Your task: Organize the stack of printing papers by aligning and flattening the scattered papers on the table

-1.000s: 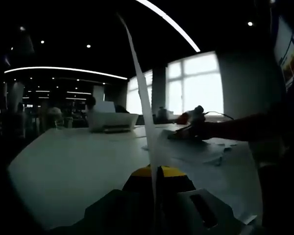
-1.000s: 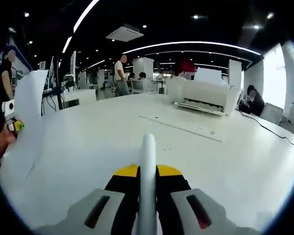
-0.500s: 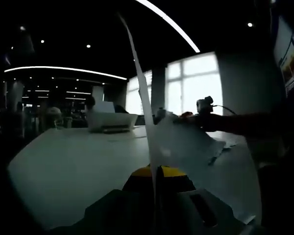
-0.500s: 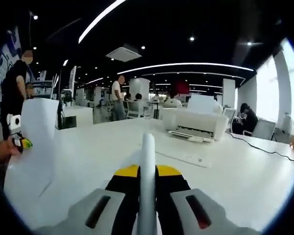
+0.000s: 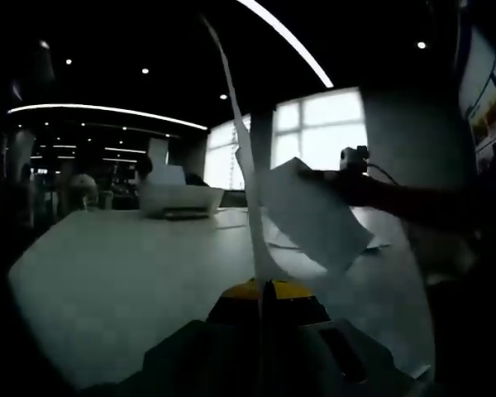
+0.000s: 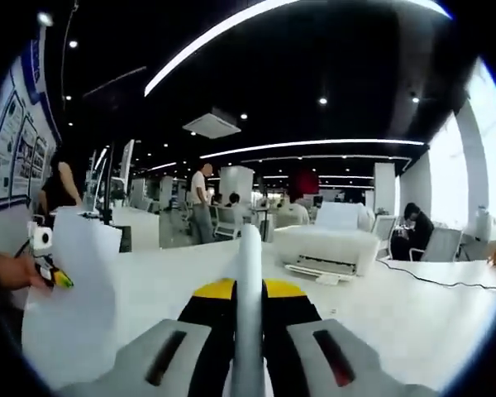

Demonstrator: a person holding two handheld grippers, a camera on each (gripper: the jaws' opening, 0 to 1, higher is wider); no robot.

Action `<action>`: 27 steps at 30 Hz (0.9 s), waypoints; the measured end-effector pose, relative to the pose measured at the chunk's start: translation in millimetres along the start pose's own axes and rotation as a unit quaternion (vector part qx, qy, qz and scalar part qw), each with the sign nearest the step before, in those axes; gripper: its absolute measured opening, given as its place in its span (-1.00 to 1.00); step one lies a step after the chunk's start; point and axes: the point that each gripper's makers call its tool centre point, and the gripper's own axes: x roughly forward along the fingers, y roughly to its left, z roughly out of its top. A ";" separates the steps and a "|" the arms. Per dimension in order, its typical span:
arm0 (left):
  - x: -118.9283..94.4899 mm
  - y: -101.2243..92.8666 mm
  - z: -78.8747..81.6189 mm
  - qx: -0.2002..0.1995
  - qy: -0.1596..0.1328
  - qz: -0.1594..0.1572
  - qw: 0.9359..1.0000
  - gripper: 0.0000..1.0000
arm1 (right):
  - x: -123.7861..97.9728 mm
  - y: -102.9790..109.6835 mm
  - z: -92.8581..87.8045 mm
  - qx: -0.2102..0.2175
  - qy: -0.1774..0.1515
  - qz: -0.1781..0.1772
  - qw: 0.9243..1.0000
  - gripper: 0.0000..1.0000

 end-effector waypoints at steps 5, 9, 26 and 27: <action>1.3 -2.6 -0.1 0.001 0.001 -0.008 1.000 -0.88 | -7.1 6.6 14.8 -0.008 -0.019 0.011 1.000 -0.87; 2.6 -5.4 -0.6 0.002 0.003 -0.018 1.000 -0.88 | -13.5 7.7 22.9 -0.012 -0.031 0.017 0.999 -0.87; 4.1 -11.1 -4.3 0.013 0.012 -0.028 0.999 -0.89 | -46.5 43.1 73.8 -0.094 -0.057 0.030 0.993 -0.86; 4.5 -12.1 -5.2 0.015 0.015 -0.030 0.999 -0.89 | -49.5 44.7 79.7 -0.097 -0.061 0.031 0.993 -0.86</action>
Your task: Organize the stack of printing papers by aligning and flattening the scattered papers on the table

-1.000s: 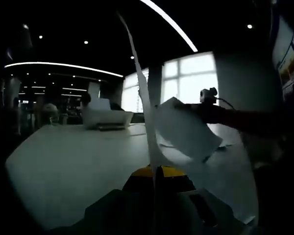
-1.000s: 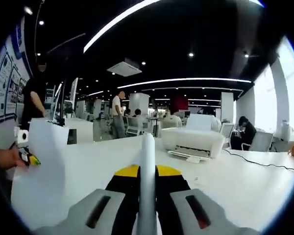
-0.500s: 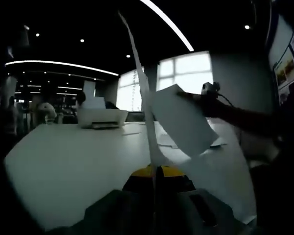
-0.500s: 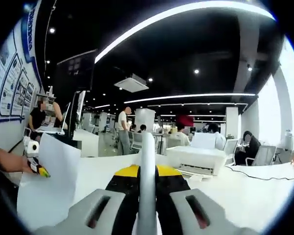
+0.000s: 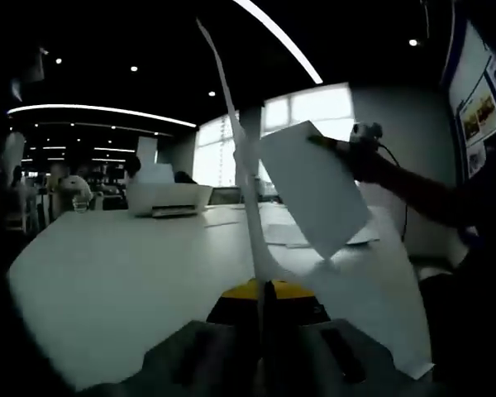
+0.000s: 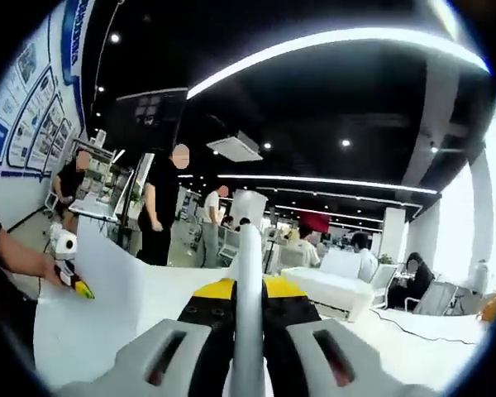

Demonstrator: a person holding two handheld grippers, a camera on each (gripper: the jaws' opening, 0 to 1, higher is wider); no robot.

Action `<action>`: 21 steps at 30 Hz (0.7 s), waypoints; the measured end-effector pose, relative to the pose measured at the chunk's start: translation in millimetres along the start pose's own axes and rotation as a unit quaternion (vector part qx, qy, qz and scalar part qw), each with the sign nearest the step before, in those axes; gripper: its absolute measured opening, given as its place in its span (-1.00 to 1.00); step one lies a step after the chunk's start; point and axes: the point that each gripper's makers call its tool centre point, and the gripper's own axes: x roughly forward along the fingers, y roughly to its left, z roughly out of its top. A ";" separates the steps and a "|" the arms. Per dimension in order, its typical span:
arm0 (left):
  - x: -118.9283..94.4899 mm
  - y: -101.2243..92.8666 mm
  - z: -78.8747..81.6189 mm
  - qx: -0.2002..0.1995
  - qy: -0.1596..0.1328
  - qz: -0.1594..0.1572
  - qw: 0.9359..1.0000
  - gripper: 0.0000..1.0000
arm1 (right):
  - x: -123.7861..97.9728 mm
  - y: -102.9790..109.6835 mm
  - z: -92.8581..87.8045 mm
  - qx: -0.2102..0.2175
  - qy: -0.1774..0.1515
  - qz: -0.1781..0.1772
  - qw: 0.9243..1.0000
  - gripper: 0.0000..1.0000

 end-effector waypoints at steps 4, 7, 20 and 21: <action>0.6 -1.3 -1.8 0.003 0.004 -0.002 1.000 -0.89 | -6.1 1.3 18.7 -0.004 -0.018 0.000 1.000 -0.86; -0.1 -1.8 -0.6 0.002 0.000 -0.004 1.000 -0.89 | -10.6 6.6 29.8 -0.011 -0.027 0.002 1.000 -0.86; -0.8 -7.8 4.2 0.002 -0.014 -0.022 1.000 -0.89 | -22.4 16.5 60.1 -0.024 -0.057 0.010 0.998 -0.87; -0.8 -8.5 4.9 0.001 -0.016 -0.024 1.000 -0.89 | -23.7 19.0 61.9 -0.026 -0.058 0.012 0.998 -0.86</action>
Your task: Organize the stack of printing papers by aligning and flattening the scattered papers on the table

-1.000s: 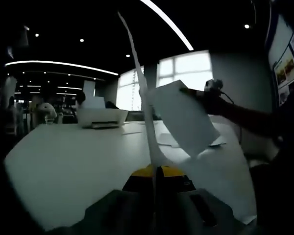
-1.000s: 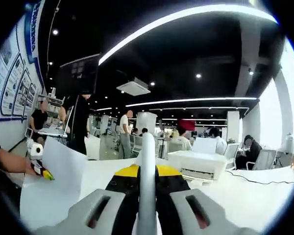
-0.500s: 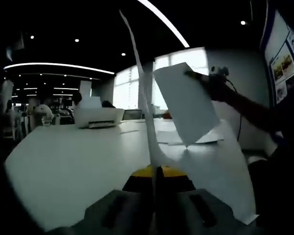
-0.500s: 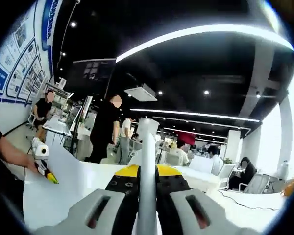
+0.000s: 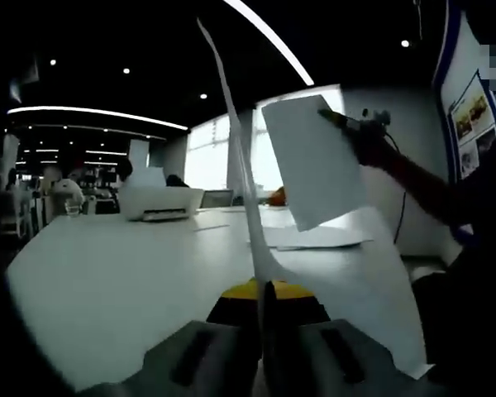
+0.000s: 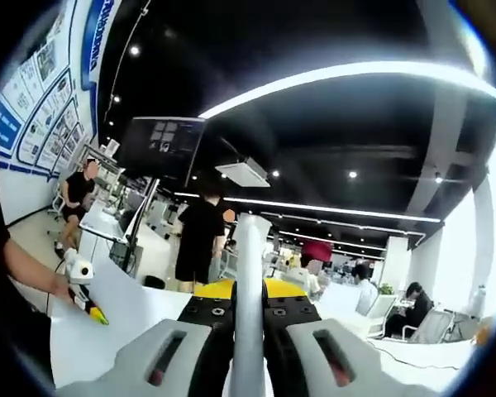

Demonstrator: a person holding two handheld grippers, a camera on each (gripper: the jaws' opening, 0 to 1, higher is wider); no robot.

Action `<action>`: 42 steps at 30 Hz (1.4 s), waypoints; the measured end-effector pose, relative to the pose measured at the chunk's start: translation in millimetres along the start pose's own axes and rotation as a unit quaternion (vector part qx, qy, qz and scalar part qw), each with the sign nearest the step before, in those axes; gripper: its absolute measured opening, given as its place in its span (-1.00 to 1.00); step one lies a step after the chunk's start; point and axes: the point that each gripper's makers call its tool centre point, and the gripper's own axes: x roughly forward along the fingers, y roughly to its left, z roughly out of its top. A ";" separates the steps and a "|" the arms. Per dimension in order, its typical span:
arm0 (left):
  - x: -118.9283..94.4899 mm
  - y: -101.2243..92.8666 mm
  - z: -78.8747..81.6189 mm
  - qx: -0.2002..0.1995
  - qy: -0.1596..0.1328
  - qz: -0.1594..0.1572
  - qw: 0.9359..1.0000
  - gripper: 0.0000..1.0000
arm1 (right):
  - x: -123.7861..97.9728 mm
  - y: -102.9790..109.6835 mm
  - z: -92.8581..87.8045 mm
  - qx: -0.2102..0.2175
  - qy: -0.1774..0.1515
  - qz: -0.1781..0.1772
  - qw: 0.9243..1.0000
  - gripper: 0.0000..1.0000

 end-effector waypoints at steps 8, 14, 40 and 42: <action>0.0 -7.7 4.1 -0.003 -0.015 -0.018 1.000 -0.89 | -9.6 15.3 18.5 0.001 -0.004 0.011 1.000 -0.86; -0.3 -9.2 5.8 -0.008 -0.022 -0.023 0.999 -0.89 | -10.2 38.6 33.9 -0.001 -0.015 0.034 0.999 -0.86; 0.7 -11.8 5.4 -0.018 -0.035 -0.032 0.999 -0.89 | -19.5 116.8 28.5 0.102 -0.045 0.118 0.987 -0.86; 0.7 -12.4 5.2 -0.017 -0.035 -0.032 0.999 -0.89 | -20.4 120.6 30.7 0.108 -0.049 0.123 0.985 -0.86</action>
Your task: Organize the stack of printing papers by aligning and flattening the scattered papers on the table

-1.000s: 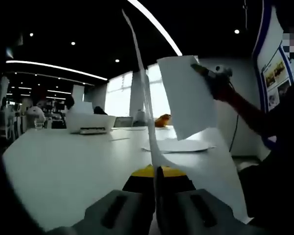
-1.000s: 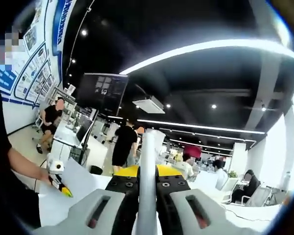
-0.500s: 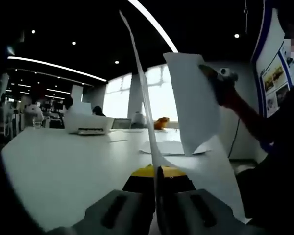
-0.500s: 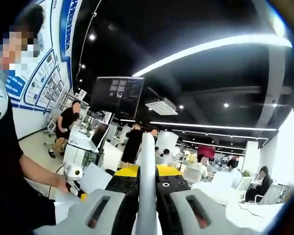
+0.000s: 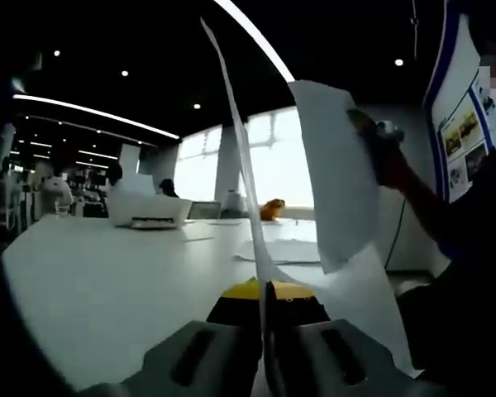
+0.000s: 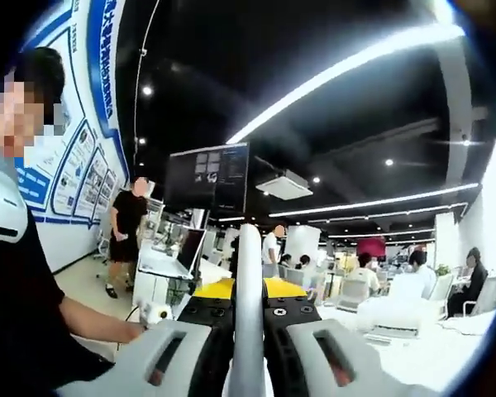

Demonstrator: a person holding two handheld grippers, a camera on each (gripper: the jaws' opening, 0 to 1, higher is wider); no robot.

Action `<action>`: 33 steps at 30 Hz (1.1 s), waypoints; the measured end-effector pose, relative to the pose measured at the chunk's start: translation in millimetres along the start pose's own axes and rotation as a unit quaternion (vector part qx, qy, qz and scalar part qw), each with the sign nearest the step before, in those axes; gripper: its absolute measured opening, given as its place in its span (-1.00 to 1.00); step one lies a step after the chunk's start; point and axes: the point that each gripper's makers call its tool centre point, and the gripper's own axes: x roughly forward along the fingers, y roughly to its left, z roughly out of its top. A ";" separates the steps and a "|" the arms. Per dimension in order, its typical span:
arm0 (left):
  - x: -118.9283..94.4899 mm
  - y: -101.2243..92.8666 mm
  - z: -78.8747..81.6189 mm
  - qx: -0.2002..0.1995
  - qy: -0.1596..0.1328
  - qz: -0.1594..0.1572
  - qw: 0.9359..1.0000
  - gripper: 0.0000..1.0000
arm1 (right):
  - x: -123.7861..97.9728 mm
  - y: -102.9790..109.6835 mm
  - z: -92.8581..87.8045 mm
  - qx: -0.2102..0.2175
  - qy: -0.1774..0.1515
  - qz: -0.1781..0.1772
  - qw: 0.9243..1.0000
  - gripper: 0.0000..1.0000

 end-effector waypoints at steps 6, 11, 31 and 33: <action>-0.5 0.6 0.5 0.000 -0.001 0.000 1.000 -0.89 | 4.3 11.7 -3.2 0.029 -0.005 0.020 0.999 -0.86; -1.3 1.4 1.8 -0.002 -0.004 -0.001 1.000 -0.89 | 7.3 10.6 -7.8 0.060 -0.011 0.025 0.998 -0.86; -1.9 -0.6 4.7 -0.007 -0.012 -0.007 1.000 -0.89 | 42.3 -8.0 -62.5 0.117 0.025 0.028 0.992 -0.86; -1.9 -1.3 4.8 -0.008 -0.013 -0.009 1.000 -0.89 | 45.1 -17.1 -65.4 0.121 0.019 0.026 0.992 -0.86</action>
